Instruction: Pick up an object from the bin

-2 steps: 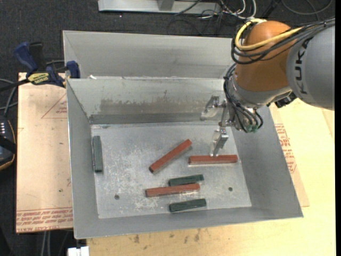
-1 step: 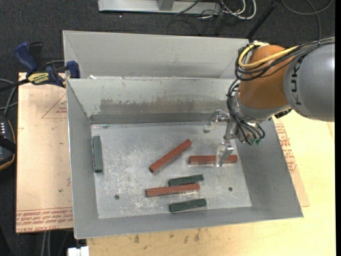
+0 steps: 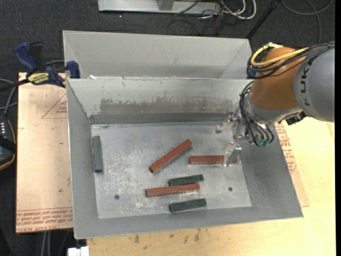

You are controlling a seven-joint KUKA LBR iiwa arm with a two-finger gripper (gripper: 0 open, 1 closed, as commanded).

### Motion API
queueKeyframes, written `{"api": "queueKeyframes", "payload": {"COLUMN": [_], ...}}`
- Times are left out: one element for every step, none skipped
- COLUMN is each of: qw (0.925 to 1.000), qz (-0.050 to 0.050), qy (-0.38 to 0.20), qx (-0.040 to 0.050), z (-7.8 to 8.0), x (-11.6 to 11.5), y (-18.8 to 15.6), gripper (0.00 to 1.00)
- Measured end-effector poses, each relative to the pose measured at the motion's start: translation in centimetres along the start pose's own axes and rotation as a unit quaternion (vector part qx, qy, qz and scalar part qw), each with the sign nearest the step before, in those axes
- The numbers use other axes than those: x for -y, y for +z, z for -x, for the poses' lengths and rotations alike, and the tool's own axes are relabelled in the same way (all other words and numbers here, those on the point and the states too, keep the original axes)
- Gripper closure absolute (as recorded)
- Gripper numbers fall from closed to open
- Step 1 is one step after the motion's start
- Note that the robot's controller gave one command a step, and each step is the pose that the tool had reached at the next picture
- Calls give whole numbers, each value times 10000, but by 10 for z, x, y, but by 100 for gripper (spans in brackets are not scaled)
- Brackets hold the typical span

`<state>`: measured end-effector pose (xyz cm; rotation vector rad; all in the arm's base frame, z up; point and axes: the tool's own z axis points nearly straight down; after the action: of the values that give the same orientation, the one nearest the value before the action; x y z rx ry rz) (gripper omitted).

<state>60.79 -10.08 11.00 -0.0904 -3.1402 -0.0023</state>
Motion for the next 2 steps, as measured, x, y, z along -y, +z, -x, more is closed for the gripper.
{"api": "queueKeyframes", "payload": {"qw": [10000,9999], "qz": [-9,-9], "qy": [-12,120], "qx": [24,47], "z": [2,1], "x": [14,-15], "y": [-11,38], "gripper": [0,0]}}
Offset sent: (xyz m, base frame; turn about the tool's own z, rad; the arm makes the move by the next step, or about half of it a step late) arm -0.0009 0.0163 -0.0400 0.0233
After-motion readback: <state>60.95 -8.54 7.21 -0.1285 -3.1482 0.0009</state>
